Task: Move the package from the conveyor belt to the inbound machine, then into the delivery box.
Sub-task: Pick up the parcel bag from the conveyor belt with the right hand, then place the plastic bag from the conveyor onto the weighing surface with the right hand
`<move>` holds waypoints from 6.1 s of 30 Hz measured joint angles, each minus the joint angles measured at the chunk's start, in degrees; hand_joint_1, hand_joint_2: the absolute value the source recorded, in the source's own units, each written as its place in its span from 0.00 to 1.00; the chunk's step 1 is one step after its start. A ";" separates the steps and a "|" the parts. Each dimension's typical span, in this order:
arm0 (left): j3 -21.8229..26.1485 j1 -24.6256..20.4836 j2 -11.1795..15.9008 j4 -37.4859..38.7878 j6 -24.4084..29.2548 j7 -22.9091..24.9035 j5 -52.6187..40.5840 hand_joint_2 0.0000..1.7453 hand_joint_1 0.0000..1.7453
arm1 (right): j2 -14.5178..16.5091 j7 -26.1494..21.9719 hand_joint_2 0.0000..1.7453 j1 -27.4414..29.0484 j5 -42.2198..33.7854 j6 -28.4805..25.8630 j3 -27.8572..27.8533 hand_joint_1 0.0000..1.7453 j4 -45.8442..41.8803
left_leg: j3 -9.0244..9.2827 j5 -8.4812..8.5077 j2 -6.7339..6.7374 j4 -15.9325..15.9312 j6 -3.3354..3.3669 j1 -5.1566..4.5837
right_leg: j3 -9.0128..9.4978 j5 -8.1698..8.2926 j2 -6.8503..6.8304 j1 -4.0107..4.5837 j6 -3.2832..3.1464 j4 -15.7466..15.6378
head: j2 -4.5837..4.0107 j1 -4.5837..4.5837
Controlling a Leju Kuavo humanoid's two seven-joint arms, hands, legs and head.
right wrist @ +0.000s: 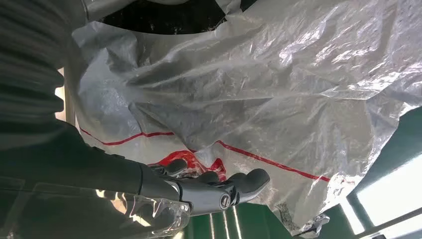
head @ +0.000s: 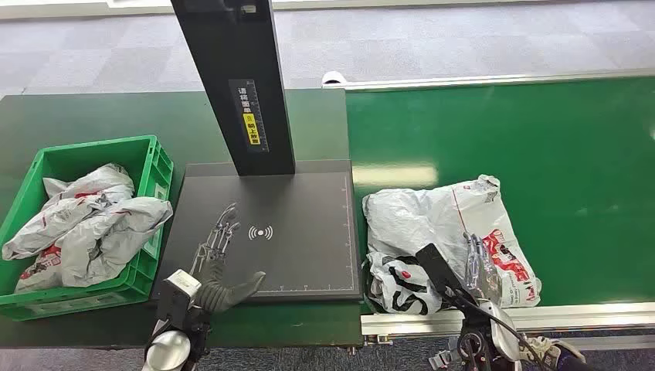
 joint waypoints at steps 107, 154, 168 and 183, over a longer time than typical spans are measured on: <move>0.26 -5.05 0.50 -5.15 18.59 -5.18 8.74 1.00 0.00 | -0.82 -30.27 1.00 -24.39 12.34 -10.14 45.05 1.00 22.61 | -0.04 0.07 -0.02 0.00 -0.01 0.02 | -0.03 0.01 -0.11 0.03 -0.01 0.04 | 0.00 0.00; -1.63 -6.26 1.42 -2.35 19.14 -5.18 10.82 1.00 0.00 | 1.65 -34.22 1.00 -26.85 -15.78 -17.49 45.59 0.00 24.31 | -0.06 0.07 -0.03 0.01 -0.02 0.02 | -0.05 0.01 -0.13 0.03 -0.01 0.04 | 0.00 0.01; -2.81 -4.73 1.93 -0.75 9.34 -2.90 6.21 1.00 0.00 | -0.17 -41.76 1.00 -12.66 -45.15 -0.03 30.50 0.00 6.39 | -0.07 0.05 -0.03 0.00 -0.01 0.01 | -0.08 0.00 -0.13 0.03 -0.01 0.02 | 0.00 0.01; -13.09 -9.94 3.83 15.33 1.51 14.50 -30.61 1.00 0.00 | 0.34 -41.92 1.00 -8.88 -44.68 2.89 23.38 0.00 1.99 | 0.02 0.05 -0.06 0.00 -0.01 0.02 | 0.06 0.00 -0.15 0.02 -0.01 0.03 | 0.00 -0.01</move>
